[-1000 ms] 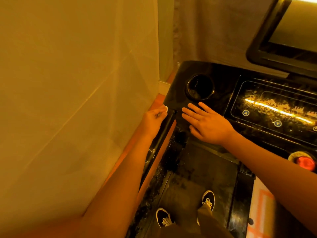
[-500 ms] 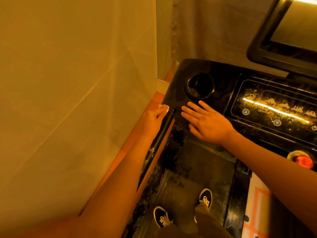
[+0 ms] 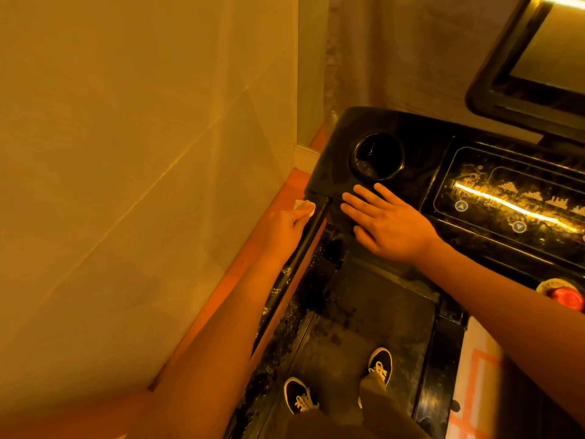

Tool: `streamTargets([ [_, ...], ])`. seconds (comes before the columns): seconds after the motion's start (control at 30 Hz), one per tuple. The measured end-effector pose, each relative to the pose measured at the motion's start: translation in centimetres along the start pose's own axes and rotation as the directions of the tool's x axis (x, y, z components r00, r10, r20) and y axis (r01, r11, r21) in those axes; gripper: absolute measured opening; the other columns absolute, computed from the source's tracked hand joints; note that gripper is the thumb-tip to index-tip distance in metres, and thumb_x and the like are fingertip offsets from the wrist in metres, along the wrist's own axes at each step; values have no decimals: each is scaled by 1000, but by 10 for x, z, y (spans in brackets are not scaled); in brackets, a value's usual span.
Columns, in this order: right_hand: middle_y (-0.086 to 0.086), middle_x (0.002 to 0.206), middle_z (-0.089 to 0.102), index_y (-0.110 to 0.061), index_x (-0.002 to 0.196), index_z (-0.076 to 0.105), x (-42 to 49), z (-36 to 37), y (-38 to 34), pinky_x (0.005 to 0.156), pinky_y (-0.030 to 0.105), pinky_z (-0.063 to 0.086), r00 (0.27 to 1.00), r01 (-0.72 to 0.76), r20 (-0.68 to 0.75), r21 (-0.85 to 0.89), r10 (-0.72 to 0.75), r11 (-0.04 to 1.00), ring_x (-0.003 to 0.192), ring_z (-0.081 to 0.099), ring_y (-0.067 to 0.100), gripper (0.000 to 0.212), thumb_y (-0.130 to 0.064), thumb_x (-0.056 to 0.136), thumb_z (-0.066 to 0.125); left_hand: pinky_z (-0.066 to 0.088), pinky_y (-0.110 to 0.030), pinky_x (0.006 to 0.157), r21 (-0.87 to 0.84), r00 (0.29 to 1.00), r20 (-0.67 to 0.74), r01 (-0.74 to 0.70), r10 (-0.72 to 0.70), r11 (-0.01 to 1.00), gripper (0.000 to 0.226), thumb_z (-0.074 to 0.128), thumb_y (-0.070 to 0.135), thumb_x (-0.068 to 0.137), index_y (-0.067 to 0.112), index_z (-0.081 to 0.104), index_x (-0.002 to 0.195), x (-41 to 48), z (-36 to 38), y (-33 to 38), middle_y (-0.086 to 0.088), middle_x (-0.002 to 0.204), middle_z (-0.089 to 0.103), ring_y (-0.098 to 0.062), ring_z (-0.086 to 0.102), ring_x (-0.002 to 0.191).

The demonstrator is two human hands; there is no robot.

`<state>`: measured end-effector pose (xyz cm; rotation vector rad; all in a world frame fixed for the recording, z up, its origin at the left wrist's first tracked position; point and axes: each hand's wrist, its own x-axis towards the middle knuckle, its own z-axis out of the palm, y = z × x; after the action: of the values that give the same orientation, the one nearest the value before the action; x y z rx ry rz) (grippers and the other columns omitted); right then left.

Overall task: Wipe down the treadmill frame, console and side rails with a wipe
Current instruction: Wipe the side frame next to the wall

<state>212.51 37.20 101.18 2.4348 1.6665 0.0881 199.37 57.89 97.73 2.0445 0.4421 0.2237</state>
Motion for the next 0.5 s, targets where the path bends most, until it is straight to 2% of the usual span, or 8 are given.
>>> streamTargets([
  [0.03,2,162,25,-21,155,30,0,0,0,124,47,3,1000,-2,4,1,2,1000,153,10,22,58,-48,105,20,43,-13,101,0,1000,-5,-8,8,1000,32,58,13,101,13,63,132,1,0,-1,-10,134,63,-12,59,121],
  [0.13,2,163,24,-22,156,29,0,1,-1,124,47,3,1000,-6,10,-9,6,1000,153,8,22,58,-48,105,21,46,-21,90,38,1000,6,-4,4,999,31,58,14,101,12,63,132,-14,-6,-5,-17,118,71,3,61,101],
  [0.17,2,163,24,-22,156,29,0,1,-1,124,47,4,1000,-7,11,-12,7,1000,153,8,22,58,-48,105,21,45,-18,87,55,1000,11,-6,6,998,31,59,13,100,10,63,131,-22,-8,-9,-19,113,72,13,58,95],
  [0.2,2,163,24,-22,156,29,0,0,-1,124,48,4,1000,-5,11,-14,5,1000,153,8,22,58,-48,105,21,45,-14,84,74,1000,13,-12,11,997,30,59,12,100,11,63,130,-30,-9,-13,-19,113,72,17,58,92],
  [0.27,2,163,25,-21,155,30,0,0,-1,124,48,4,1000,-8,7,-19,8,1000,153,8,22,58,-48,105,22,43,-3,85,113,999,0,-34,34,993,32,61,11,99,16,60,130,-42,-8,-23,-13,124,67,-3,67,103],
  [0.33,2,162,25,-21,155,30,0,0,-2,124,47,4,1000,-5,7,-19,5,1000,153,9,22,58,-48,105,23,36,6,89,123,1000,-8,-18,19,992,32,62,12,98,17,60,130,-41,-5,-28,-8,132,63,-19,65,114],
  [0.43,2,163,25,-22,155,30,0,-1,-2,124,47,4,1000,-5,4,-22,6,1000,153,9,22,58,-48,104,22,34,5,93,76,1000,8,22,-23,997,30,60,13,100,10,64,129,-29,-4,-20,-10,136,60,-17,57,125],
  [0.5,2,162,26,-21,155,31,0,-1,-2,124,48,4,1000,-8,4,-21,8,1000,153,10,22,59,-48,104,22,37,2,95,34,999,14,30,-30,999,30,59,11,100,7,64,129,-23,-5,-15,-13,134,62,-15,56,124],
])
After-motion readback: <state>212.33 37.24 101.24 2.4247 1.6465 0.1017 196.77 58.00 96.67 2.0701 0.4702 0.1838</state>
